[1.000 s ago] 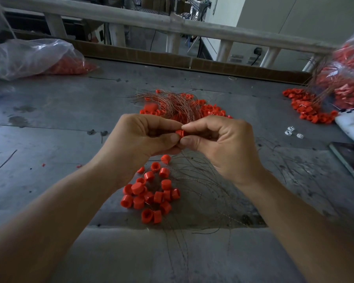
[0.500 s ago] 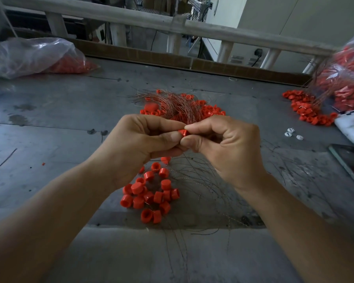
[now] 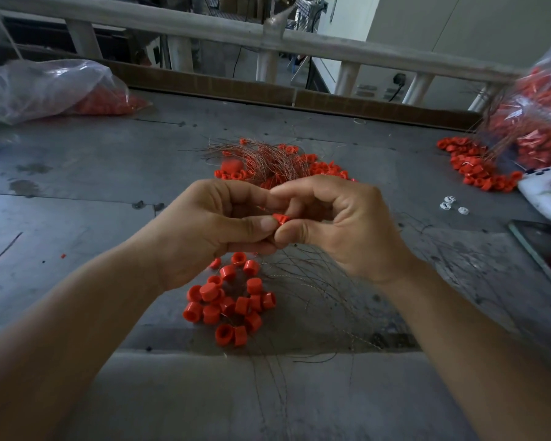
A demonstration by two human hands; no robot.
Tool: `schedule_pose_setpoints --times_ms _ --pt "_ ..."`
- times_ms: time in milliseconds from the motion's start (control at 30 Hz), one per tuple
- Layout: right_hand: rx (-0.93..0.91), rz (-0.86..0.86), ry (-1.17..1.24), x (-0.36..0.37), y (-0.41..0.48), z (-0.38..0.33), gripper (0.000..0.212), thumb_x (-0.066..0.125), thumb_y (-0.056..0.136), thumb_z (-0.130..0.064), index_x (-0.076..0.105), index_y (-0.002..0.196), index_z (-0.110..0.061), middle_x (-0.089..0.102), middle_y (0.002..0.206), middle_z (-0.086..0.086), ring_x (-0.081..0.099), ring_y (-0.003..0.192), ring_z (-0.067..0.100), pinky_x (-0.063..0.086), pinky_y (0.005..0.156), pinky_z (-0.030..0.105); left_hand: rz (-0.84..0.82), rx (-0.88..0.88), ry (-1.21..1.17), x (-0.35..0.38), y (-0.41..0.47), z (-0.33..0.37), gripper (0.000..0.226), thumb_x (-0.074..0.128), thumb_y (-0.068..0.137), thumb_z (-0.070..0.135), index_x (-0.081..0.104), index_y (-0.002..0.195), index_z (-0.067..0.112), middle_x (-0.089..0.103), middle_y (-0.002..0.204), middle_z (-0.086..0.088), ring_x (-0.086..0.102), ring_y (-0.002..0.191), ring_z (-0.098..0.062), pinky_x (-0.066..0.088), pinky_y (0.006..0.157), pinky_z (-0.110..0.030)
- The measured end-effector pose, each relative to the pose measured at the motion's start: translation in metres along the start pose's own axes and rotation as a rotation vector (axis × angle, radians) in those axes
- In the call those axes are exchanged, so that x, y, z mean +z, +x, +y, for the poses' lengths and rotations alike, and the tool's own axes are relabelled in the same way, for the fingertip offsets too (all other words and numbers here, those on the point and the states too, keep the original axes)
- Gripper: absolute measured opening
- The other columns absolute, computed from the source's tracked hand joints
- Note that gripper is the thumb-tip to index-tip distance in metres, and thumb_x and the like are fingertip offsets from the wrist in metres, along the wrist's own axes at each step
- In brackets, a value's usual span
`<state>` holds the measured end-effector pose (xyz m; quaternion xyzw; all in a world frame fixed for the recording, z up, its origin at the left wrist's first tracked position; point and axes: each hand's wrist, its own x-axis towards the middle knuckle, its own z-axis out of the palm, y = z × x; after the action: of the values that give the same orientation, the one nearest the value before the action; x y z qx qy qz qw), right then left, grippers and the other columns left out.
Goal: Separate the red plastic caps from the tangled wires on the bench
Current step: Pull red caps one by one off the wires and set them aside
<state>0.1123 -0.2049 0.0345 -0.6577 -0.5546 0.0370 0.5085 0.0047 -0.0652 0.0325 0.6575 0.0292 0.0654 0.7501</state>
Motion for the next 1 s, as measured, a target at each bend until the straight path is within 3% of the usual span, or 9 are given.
schedule_pose_setpoints --times_ms 67,167,300,433,533,667,800,1000 --pt "-0.009 -0.092 -0.072 -0.003 0.001 0.0 0.042 0.071 0.066 -0.025 0.059 0.106 -0.022 0.057 0.078 -0.009 0.057 0.075 0.005 0.049 0.072 0.02 -0.021 -0.009 -0.012 0.0 0.0 0.0 0.028 0.068 0.055 0.014 0.072 0.083 0.013 0.071 0.076 -0.01 0.069 0.069 -0.018 0.056 0.06 -0.023" --pt "-0.034 -0.163 -0.12 -0.005 0.002 -0.001 0.027 0.068 0.07 -0.022 0.063 0.097 -0.022 0.052 0.079 -0.012 0.051 0.075 -0.001 0.044 0.071 0.015 -0.031 -0.013 -0.026 0.0 0.0 -0.002 0.042 0.067 0.057 0.013 0.063 0.099 0.009 0.071 0.076 -0.012 0.069 0.067 -0.019 0.057 0.059 -0.024" --pt "-0.081 -0.084 -0.174 -0.003 0.0 -0.003 0.016 0.065 0.075 -0.021 0.066 0.087 -0.011 0.049 0.078 -0.014 0.049 0.072 -0.003 0.041 0.069 0.011 -0.05 0.065 -0.046 0.003 -0.002 -0.001 0.049 0.07 0.063 0.023 0.057 0.109 0.013 0.071 0.08 -0.013 0.07 0.073 -0.023 0.056 0.061 -0.024" --pt "-0.102 -0.058 -0.199 -0.002 -0.001 -0.003 0.011 0.064 0.077 -0.016 0.065 0.082 -0.006 0.047 0.078 -0.014 0.048 0.071 -0.002 0.04 0.066 0.011 0.006 0.216 0.224 0.008 -0.005 -0.002 0.06 0.075 0.058 0.03 0.051 0.113 0.03 0.073 0.086 -0.005 0.071 0.077 -0.019 0.054 0.066 -0.022" --pt "-0.109 -0.064 -0.193 0.001 -0.002 -0.002 0.01 0.063 0.079 -0.013 0.064 0.081 -0.003 0.046 0.078 -0.014 0.047 0.07 -0.003 0.041 0.065 0.011 0.017 0.265 0.262 0.012 -0.006 -0.003 0.06 0.076 0.061 0.028 0.049 0.115 0.032 0.073 0.084 -0.001 0.071 0.074 -0.014 0.053 0.066 -0.018" --pt "-0.118 -0.05 -0.167 0.004 -0.004 -0.004 0.002 0.062 0.079 -0.01 0.061 0.077 -0.009 0.046 0.076 -0.014 0.047 0.068 -0.002 0.039 0.064 0.011 0.007 0.305 0.248 0.014 -0.009 -0.002 0.06 0.069 0.063 0.028 0.046 0.118 0.032 0.072 0.079 -0.005 0.07 0.069 -0.016 0.054 0.064 -0.02" --pt "-0.135 -0.027 -0.155 0.006 -0.005 -0.005 0.016 0.062 0.078 -0.006 0.053 0.075 -0.02 0.045 0.075 -0.016 0.046 0.069 -0.003 0.037 0.064 0.01 0.003 0.328 0.225 0.017 -0.01 -0.002 0.058 0.066 0.066 0.022 0.045 0.12 0.029 0.071 0.079 -0.011 0.07 0.069 -0.021 0.055 0.062 -0.023" --pt "-0.109 -0.039 -0.136 0.003 -0.004 -0.003 0.015 0.063 0.079 -0.01 0.054 0.078 -0.021 0.046 0.077 -0.017 0.047 0.069 -0.003 0.038 0.064 0.01 0.013 0.299 0.189 0.018 -0.009 -0.001 0.058 0.068 0.064 0.023 0.048 0.117 0.025 0.07 0.08 -0.012 0.07 0.069 -0.023 0.055 0.062 -0.023"
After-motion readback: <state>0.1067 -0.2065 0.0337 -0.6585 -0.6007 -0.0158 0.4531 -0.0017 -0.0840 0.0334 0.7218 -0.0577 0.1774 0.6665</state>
